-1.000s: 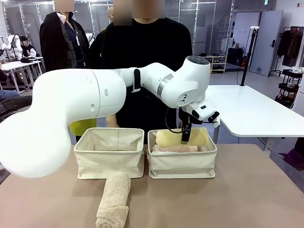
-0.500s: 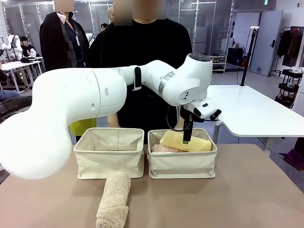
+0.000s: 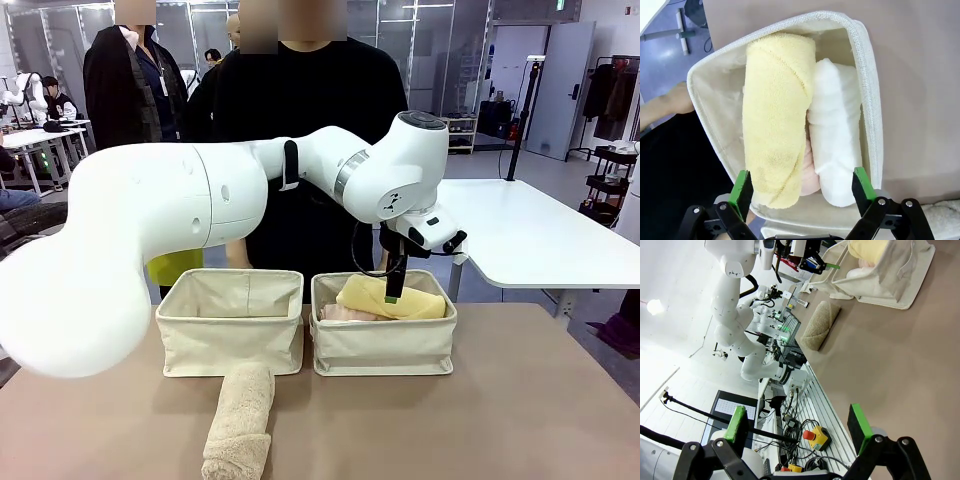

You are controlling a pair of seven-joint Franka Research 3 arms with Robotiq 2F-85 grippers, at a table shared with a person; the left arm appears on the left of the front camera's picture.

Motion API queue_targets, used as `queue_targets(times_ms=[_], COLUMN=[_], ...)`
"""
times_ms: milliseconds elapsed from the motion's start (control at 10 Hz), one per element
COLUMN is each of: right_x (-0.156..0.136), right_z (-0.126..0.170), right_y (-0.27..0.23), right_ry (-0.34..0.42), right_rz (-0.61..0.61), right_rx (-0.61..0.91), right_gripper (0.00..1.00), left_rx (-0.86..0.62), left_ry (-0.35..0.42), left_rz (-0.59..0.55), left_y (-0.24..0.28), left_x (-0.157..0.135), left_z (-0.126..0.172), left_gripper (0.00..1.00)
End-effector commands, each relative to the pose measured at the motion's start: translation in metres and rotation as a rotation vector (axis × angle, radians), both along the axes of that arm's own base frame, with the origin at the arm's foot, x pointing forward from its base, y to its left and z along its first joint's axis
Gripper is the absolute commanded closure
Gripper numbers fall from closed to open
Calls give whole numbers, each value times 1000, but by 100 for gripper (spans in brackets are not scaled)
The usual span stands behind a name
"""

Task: Divide the towels into two baskets.
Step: Pick up one hotel-folded towel from the bottom of the table and place it in the Fabric basket indicated by the person.

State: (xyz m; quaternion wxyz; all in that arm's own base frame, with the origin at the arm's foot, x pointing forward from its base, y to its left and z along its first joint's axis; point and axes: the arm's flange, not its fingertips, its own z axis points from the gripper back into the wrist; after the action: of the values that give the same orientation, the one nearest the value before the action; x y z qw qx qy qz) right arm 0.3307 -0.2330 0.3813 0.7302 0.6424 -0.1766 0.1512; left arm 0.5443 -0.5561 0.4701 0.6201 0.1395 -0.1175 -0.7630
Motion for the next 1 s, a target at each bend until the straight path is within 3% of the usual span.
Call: queue_targets(times_ms=[0,900], right_x=[-1,-1], right_z=[2,2], right_y=[1,1], right_ry=[-2,-2], right_rz=[3,3], right_rx=[0,0], right_gripper=[0,0], left_rx=[-1,0], left_ry=[0,0], left_rz=[-1,0], left_y=[0,0], left_x=[0,0], left_z=[0,0], left_gripper=[0,0])
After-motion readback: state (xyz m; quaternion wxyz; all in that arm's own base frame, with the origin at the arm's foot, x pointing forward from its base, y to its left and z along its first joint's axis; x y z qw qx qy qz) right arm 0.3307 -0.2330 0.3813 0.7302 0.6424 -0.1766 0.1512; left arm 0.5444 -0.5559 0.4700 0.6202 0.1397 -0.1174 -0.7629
